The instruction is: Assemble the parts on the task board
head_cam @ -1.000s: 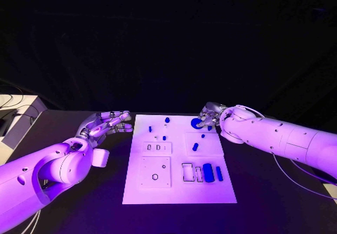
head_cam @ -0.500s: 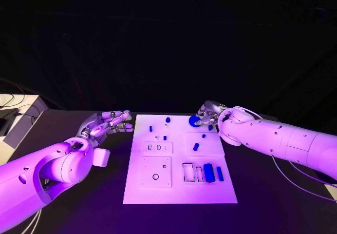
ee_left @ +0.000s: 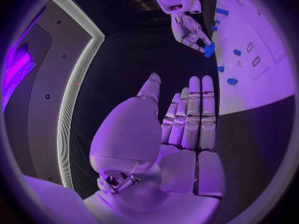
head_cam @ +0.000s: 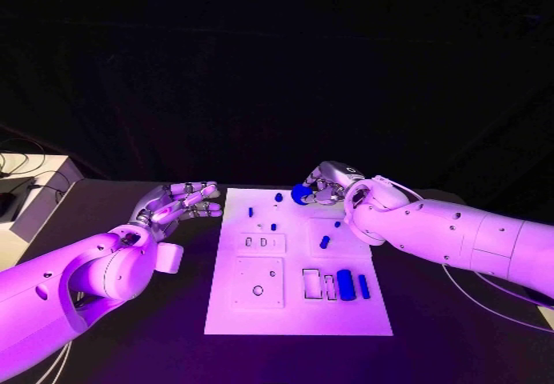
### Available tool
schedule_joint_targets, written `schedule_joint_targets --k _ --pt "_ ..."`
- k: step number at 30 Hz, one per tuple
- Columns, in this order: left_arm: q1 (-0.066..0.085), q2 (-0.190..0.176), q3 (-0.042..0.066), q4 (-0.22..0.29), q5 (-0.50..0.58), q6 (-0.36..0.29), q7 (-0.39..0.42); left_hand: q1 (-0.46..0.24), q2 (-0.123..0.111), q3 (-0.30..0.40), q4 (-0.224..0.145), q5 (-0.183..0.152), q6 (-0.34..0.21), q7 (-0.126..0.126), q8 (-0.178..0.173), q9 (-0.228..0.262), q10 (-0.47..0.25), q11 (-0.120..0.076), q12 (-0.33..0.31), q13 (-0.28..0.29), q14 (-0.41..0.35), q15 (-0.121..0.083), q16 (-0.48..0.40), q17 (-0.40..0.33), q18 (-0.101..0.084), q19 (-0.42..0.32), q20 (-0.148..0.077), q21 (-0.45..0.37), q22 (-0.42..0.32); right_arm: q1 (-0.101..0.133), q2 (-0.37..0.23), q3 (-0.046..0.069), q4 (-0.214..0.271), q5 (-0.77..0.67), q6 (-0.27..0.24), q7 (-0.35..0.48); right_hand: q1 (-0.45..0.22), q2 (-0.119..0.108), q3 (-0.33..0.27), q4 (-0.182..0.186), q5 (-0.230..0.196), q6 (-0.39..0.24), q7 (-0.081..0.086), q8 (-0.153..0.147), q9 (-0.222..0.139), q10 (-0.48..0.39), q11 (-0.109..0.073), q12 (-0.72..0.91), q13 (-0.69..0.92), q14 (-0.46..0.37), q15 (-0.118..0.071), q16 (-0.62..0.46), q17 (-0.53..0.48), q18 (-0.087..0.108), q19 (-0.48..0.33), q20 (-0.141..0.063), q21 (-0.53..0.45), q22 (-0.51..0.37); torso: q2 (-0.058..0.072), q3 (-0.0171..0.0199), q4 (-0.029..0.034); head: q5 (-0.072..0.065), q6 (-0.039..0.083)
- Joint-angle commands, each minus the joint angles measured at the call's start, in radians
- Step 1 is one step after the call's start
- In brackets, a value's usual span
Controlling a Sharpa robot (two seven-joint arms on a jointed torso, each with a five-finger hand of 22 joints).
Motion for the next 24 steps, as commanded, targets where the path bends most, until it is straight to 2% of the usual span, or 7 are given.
schedule_joint_targets --k 1,9,16,20,24 --pt "0.000 0.002 0.001 0.005 0.002 0.016 0.003 0.011 0.000 0.006 -0.001 -0.003 -0.006 0.000 -0.002 -0.001 -0.006 -0.002 0.004 -0.001 -0.008 0.002 0.005 -0.001 -0.002 -0.006 0.000 0.004 -0.001 -0.001 0.025 -0.002 0.005 -0.105 -0.022 -0.008 -0.002 -0.004 0.000 0.005 0.001 0.023 0.014 0.006 0.004 0.012 -0.006 -0.006 0.001 0.002 -0.007 -0.003 0.001 0.008 0.059 -0.006 0.006 0.145 0.001 -0.0002 0.0016 -0.002 0.000" --pt "0.000 0.004 0.001 0.006 0.002 0.017 0.003 0.011 0.000 0.006 -0.001 -0.003 -0.006 0.000 -0.002 -0.001 -0.006 -0.002 0.004 -0.001 -0.008 0.002 0.005 -0.001 -0.002 -0.006 0.000 0.004 -0.001 -0.011 0.094 -0.010 -0.023 -0.150 -0.011 -0.022 0.000 -0.008 0.000 0.011 0.000 0.022 0.014 0.007 0.004 0.011 -0.006 -0.010 0.001 0.001 -0.007 -0.005 0.001 0.008 0.058 -0.006 0.005 0.144 0.001 -0.0017 0.0056 -0.004 -0.004" --pt "0.000 0.004 0.001 0.006 0.002 0.017 0.003 0.011 0.001 0.005 -0.004 -0.003 -0.005 0.000 -0.002 -0.001 -0.005 -0.002 0.004 -0.001 -0.008 0.002 0.005 -0.002 -0.002 -0.007 0.000 0.006 -0.002 -0.025 0.138 -0.013 -0.058 -0.168 0.001 -0.029 0.002 -0.008 0.001 0.011 0.000 0.022 0.014 0.007 0.004 0.010 -0.006 -0.012 0.001 0.001 -0.007 -0.006 0.001 0.008 0.057 -0.006 0.003 0.144 0.001 -0.0010 0.0033 -0.003 -0.005" --pt "0.001 0.004 0.001 0.006 0.001 0.017 0.003 0.011 0.001 0.005 -0.004 -0.003 -0.005 0.000 -0.002 -0.001 -0.005 -0.002 0.004 -0.001 -0.008 0.002 0.005 -0.002 -0.002 -0.007 0.000 0.006 -0.002 -0.029 0.148 -0.013 -0.069 -0.178 0.007 -0.035 0.002 -0.008 0.001 0.011 0.000 0.022 0.014 0.007 0.004 0.010 -0.006 -0.012 0.001 0.001 -0.007 -0.006 0.001 0.008 0.057 -0.006 0.003 0.144 0.001 -0.0017 0.0048 -0.001 -0.007" --pt "0.001 0.004 0.001 0.004 0.001 0.017 0.003 0.011 0.001 0.005 -0.004 -0.003 -0.005 0.000 -0.002 -0.001 -0.005 -0.002 0.004 -0.001 -0.008 0.002 0.005 -0.002 -0.002 -0.007 0.000 0.006 -0.002 -0.030 0.150 -0.014 -0.074 -0.184 0.008 -0.039 0.003 -0.010 0.001 0.013 0.005 0.022 0.014 0.007 0.004 0.010 -0.006 -0.013 0.002 0.001 -0.007 -0.009 0.001 0.008 0.057 -0.006 0.003 0.144 0.001 -0.0004 0.0025 0.001 -0.010"
